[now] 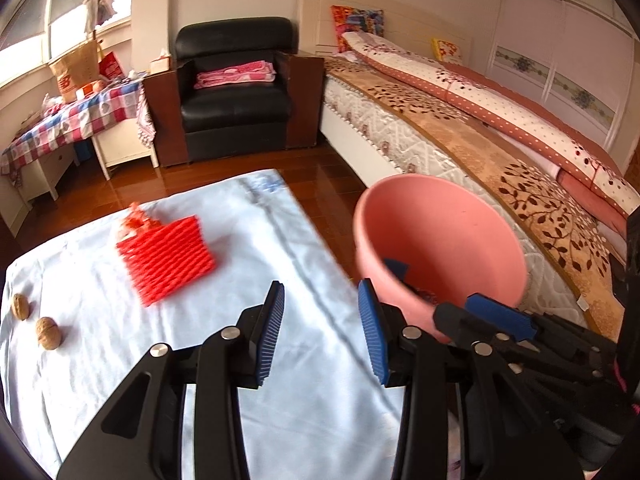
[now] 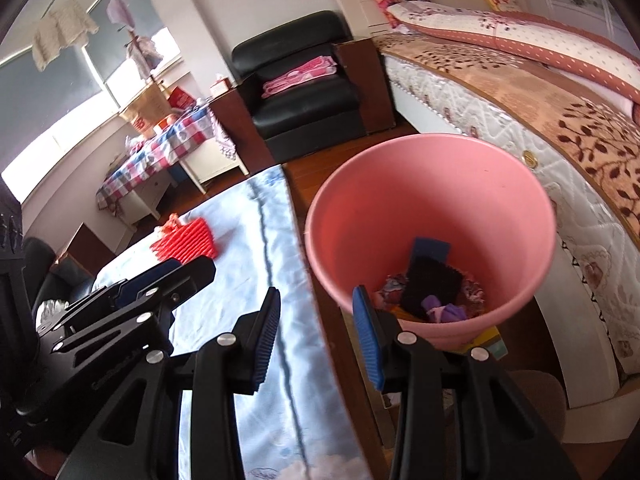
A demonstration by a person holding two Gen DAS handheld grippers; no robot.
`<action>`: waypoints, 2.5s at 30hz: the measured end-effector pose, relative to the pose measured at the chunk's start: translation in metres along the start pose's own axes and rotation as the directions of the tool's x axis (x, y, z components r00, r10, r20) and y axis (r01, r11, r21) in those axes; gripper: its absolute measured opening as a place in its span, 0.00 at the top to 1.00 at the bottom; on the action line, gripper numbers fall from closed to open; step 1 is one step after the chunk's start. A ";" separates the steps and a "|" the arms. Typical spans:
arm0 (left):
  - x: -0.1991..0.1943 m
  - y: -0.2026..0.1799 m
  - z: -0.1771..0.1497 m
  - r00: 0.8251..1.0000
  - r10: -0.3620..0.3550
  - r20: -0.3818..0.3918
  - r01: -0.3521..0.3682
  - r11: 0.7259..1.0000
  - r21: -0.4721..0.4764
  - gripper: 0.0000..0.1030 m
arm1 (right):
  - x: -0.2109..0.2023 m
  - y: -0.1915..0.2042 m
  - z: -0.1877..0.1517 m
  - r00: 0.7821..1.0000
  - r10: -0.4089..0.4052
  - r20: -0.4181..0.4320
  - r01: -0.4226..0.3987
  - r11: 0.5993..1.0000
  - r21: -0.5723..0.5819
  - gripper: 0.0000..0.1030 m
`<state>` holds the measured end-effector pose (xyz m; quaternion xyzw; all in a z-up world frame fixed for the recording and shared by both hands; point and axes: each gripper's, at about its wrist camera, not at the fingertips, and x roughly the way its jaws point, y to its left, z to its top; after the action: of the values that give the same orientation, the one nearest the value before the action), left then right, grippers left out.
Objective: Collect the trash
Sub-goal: 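Move both open tools back over the red net and plastic bag on the table, then close the left tool on the white-orange plastic bag while the right tool moves toward the red foam net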
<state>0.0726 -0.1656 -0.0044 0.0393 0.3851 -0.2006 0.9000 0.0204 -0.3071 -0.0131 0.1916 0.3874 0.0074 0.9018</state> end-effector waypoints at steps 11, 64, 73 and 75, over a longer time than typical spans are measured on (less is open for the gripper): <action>-0.008 0.096 -0.006 0.993 0.121 0.008 -0.120 0.985 -0.122 0.63 | 0.026 0.043 -0.009 0.998 0.027 -0.059 -0.031 0.997 -0.070 0.64; 0.040 0.163 -0.005 0.997 -0.015 -0.082 -0.007 0.964 -0.267 0.66 | 0.099 0.113 -0.001 0.973 0.129 -0.191 -0.155 0.980 -0.125 0.58; 0.006 0.173 -0.036 0.996 0.064 -0.060 -0.080 0.945 -0.317 0.72 | 0.095 0.109 -0.011 0.963 0.157 -0.218 -0.180 0.980 -0.089 0.58; -0.002 0.174 -0.045 0.995 0.080 -0.055 -0.093 0.945 -0.313 0.72 | 0.095 0.109 -0.012 0.959 0.168 -0.227 -0.189 0.979 -0.077 0.57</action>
<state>0.1092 0.0047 -0.0485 -0.0837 0.4288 -0.0961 0.8943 0.0930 -0.1868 -0.0490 0.1794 0.4647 0.1288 0.8575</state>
